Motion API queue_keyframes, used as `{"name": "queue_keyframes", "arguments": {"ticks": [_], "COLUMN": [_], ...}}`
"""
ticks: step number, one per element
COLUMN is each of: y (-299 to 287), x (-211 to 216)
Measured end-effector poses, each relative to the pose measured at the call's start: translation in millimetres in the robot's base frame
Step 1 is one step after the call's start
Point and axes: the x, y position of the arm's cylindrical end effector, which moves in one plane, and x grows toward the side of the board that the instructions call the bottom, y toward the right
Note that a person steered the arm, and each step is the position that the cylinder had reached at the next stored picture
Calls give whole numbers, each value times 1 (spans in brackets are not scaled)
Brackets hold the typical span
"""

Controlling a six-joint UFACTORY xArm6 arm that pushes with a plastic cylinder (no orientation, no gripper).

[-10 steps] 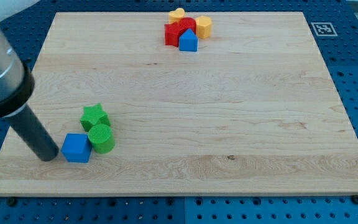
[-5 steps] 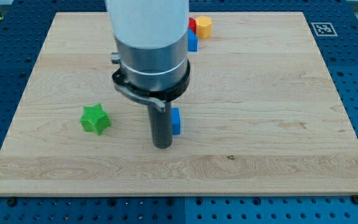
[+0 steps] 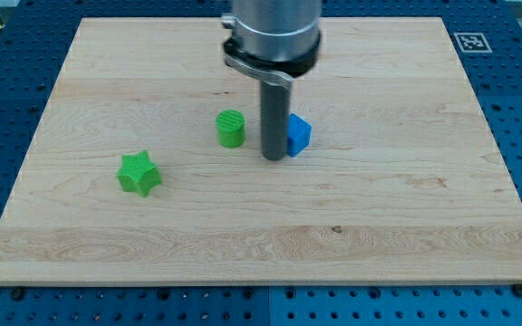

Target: Move the blue cube to the bottom right of the red circle

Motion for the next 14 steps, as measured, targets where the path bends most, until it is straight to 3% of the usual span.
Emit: {"name": "queue_keyframes", "arguments": {"ticks": [1,5,9,11,14], "y": [21,35,96,95,92], "x": [-4,-87,-85,-89,-151]}}
